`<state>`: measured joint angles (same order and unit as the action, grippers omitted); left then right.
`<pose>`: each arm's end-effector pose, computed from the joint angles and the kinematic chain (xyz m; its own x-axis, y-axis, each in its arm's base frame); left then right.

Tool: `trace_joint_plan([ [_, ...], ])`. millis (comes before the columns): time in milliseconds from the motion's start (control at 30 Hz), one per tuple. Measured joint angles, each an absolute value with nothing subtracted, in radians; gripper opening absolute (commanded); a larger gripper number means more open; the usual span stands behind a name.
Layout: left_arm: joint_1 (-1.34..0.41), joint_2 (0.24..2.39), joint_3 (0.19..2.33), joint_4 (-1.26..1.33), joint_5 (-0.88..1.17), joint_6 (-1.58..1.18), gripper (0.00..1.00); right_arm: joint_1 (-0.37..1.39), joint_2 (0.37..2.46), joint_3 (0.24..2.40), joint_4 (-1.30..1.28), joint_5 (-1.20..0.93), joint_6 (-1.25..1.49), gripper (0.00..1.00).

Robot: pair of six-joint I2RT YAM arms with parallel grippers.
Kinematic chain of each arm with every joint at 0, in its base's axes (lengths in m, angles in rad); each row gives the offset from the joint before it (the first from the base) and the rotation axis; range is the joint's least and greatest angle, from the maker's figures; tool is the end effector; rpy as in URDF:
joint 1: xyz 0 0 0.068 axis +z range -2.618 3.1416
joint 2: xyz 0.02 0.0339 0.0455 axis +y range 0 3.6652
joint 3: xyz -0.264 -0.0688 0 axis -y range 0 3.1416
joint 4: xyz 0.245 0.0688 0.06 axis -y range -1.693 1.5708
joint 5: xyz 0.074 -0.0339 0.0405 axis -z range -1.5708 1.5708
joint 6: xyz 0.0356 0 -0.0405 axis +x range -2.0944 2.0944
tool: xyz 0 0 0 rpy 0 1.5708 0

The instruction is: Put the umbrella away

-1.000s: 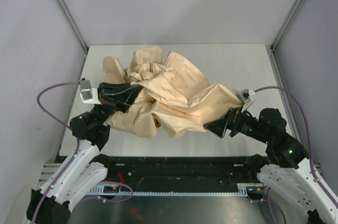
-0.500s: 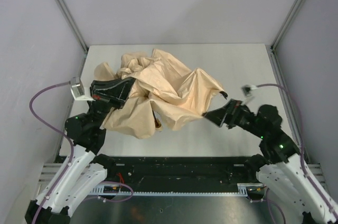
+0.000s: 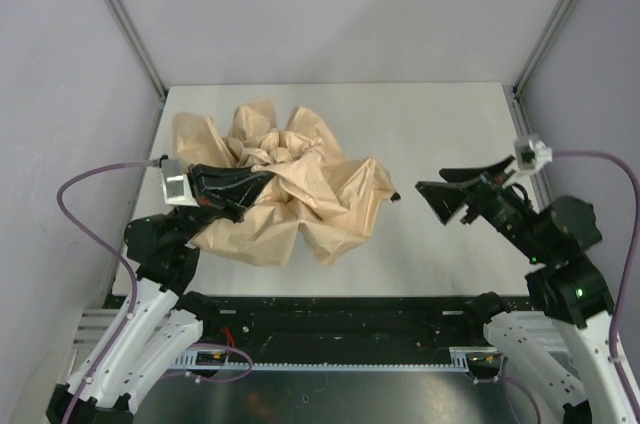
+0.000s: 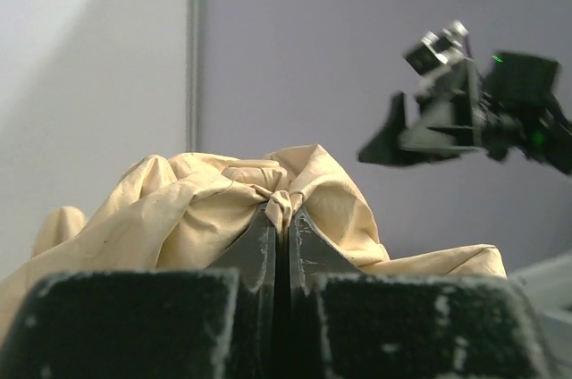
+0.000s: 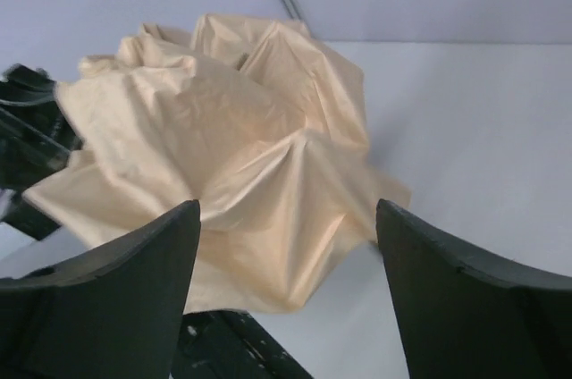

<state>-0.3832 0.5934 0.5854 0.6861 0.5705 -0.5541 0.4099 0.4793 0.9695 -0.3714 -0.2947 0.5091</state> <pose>0.1111 -0.0655 0.3844 0.1239 -0.5274 -0.8405 0.9054 0.4067 -0.1217 0.0701 0.0417 0.4163 -0.2199 0.4130 -0.8838 -0.6169 0.6429 0.4539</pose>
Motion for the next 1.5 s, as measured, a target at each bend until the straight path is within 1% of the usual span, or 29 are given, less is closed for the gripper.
trace_joint_plan([
  [67, -0.385, 0.582, 0.585, 0.686, 0.621, -0.538, 0.00, 0.410, 0.561, 1.021, -0.391, -0.324, 0.424, 0.75],
  [200, -0.393, 0.567, 0.585, 0.691, 0.702, -0.521, 0.00, 0.410, 0.693, 1.036, -0.406, -0.421, 0.278, 0.71],
  [300, -0.395, 0.564, 0.585, 0.693, 0.741, -0.521, 0.00, 0.410, 0.758, 1.035, -0.408, -0.509, 0.207, 0.71],
  [367, -0.396, 0.564, 0.585, 0.693, 0.755, -0.521, 0.00, 0.411, 0.781, 1.034, -0.411, -0.587, 0.169, 0.74],
  [500, -0.397, 0.564, 0.586, 0.693, 0.772, -0.521, 0.00, 0.438, 0.774, 1.032, -0.433, -0.686, 0.111, 0.81],
  [600, -0.397, 0.566, 0.588, 0.693, 0.772, -0.521, 0.00, 0.455, 0.745, 1.029, -0.471, -0.717, 0.089, 0.83],
  [800, -0.397, 0.578, 0.598, 0.694, 0.772, -0.523, 0.00, 0.474, 0.669, 0.983, -0.515, -0.751, 0.082, 0.82],
  [933, -0.397, 0.585, 0.607, 0.694, 0.772, -0.525, 0.00, 0.531, 0.667, 0.936, -0.503, -0.744, 0.107, 0.80],
  [967, -0.397, 0.585, 0.611, 0.693, 0.772, -0.527, 0.00, 0.554, 0.672, 0.925, -0.500, -0.738, 0.116, 0.78],
  [1000, -0.397, 0.587, 0.615, 0.695, 0.772, -0.533, 0.00, 0.581, 0.676, 0.915, -0.495, -0.730, 0.122, 0.71],
  [1033, -0.398, 0.587, 0.618, 0.697, 0.772, -0.535, 0.00, 0.606, 0.681, 0.907, -0.489, -0.718, 0.129, 0.63],
  [1100, -0.399, 0.588, 0.623, 0.703, 0.772, -0.543, 0.00, 0.654, 0.696, 0.897, -0.466, -0.690, 0.142, 0.41],
  [1133, -0.401, 0.589, 0.625, 0.708, 0.772, -0.547, 0.00, 0.676, 0.706, 0.894, -0.450, -0.674, 0.150, 0.25],
  [1167, -0.403, 0.590, 0.626, 0.714, 0.772, -0.550, 0.00, 0.695, 0.717, 0.893, -0.426, -0.659, 0.163, 0.14],
  [1200, -0.406, 0.592, 0.626, 0.721, 0.772, -0.553, 0.00, 0.707, 0.727, 0.892, -0.404, -0.648, 0.163, 0.07],
  [1233, -0.408, 0.595, 0.626, 0.725, 0.773, -0.556, 0.00, 0.723, 0.738, 0.891, -0.372, -0.632, 0.180, 0.04],
  [1300, -0.412, 0.607, 0.626, 0.734, 0.772, -0.561, 0.00, 0.745, 0.760, 0.889, -0.301, -0.598, 0.212, 0.01],
  [1500, -0.436, 0.692, 0.615, 0.748, 0.760, -0.595, 0.00, 0.778, 0.883, 0.917, -0.091, -0.529, 0.323, 0.00],
])
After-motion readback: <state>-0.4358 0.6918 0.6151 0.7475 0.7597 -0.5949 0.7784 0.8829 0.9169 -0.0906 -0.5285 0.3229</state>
